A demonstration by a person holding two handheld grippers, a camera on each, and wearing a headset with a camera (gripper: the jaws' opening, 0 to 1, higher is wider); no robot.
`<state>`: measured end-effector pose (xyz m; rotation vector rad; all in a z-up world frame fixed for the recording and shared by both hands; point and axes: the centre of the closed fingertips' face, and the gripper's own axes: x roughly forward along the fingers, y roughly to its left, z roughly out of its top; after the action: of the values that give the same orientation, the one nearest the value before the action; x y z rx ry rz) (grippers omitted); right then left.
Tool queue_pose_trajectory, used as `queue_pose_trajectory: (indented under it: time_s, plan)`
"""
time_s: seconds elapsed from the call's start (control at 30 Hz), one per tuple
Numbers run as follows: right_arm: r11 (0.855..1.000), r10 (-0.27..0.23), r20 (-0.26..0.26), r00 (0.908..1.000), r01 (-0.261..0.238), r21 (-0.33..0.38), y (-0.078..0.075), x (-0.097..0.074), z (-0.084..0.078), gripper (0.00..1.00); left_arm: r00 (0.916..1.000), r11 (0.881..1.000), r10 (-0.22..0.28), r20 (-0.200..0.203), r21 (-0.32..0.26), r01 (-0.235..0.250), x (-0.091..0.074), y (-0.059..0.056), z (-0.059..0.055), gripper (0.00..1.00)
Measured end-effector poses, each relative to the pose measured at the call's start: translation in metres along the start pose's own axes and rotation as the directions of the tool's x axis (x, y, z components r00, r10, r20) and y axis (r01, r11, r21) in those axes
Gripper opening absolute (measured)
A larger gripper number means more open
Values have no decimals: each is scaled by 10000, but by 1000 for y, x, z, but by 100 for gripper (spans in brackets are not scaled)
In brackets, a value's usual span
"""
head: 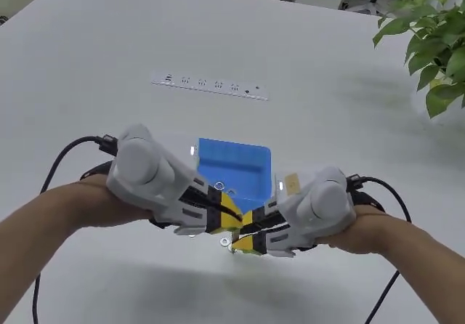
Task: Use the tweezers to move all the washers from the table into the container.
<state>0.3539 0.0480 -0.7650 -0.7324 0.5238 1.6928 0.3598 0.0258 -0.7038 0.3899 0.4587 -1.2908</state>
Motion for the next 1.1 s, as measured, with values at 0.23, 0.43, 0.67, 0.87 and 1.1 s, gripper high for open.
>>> queue_pose_trajectory:
  time_s: [0.23, 0.43, 0.67, 0.87, 1.1]
  plan:
    - [9994, -124, 186, 9997, 118, 338, -1, -1, -1, 9, 10000, 10000, -22, -19, 27, 22, 2, -1, 2, 5]
    - [9988, -158, 259, 9995, 146, 459, 0, -2, -1, 8, 9999, 10000, -63, -105, 61, 64, 2, -2, 3, 5]
    - [9991, -118, 253, 9996, 107, 420, 1, -2, -1, 8, 9996, 9999, -97, -251, 90, 99, 3, -5, 2, 7]
    - [9989, -178, 284, 9994, 166, 442, -1, -5, -1, 8, 9996, 9999, -157, -217, -37, 156, 0, -9, 0, 14]
    - [9989, -305, 439, 9986, 289, 382, -4, -10, 6, 8, 10000, 9995, 44, -42, -301, -45, -6, -9, 2, 27]
